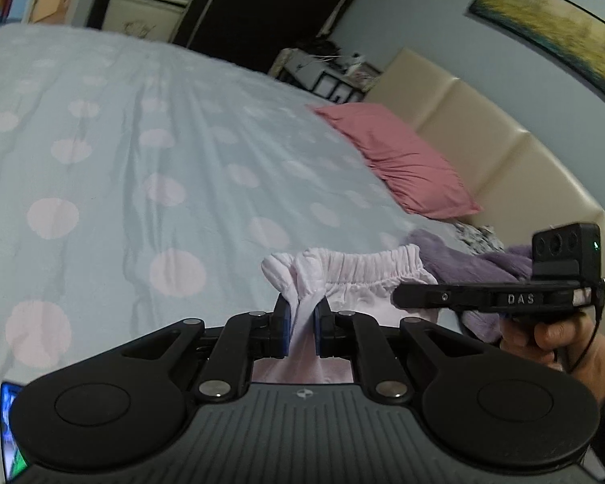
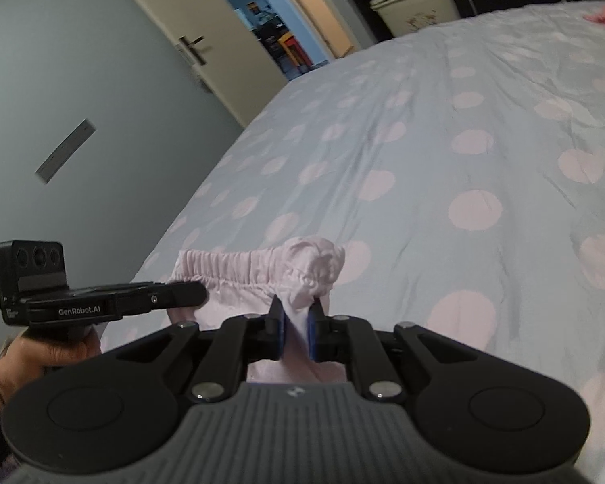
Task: Fold clothes
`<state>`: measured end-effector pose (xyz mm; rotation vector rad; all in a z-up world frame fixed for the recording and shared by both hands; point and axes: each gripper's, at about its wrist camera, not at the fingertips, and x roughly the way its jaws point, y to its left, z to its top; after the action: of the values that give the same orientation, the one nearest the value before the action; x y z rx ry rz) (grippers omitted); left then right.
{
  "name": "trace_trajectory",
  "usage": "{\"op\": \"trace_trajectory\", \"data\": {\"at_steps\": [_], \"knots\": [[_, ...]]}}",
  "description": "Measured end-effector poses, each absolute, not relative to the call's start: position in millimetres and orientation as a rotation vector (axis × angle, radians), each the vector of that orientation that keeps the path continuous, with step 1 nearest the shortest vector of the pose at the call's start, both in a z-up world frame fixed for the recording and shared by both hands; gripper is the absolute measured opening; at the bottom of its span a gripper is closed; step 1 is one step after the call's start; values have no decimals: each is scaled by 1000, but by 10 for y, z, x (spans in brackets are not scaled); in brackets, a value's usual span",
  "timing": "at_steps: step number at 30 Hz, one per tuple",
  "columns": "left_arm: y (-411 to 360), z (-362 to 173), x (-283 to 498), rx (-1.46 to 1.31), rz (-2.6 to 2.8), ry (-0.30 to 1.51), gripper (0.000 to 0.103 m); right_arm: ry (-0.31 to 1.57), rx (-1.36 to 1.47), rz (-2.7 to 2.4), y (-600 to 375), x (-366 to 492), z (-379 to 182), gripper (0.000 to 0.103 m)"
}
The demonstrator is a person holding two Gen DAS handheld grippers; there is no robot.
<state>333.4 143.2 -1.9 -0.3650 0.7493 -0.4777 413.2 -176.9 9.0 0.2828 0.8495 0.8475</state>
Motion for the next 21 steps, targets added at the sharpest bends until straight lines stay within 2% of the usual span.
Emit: {"op": "trace_trajectory", "data": {"at_steps": [8, 16, 21], "knots": [[1310, -288, 2667, -344, -565, 714, 11, 874, 265, 893, -1992, 3534, -222, 13], [1215, -720, 2469, -330, -541, 877, 11, 982, 160, 914, -1933, 3003, -740, 14], [1157, -989, 2360, -321, -520, 984, 12, 1062, 88, 858, -1837, 2855, -978, 19]]}}
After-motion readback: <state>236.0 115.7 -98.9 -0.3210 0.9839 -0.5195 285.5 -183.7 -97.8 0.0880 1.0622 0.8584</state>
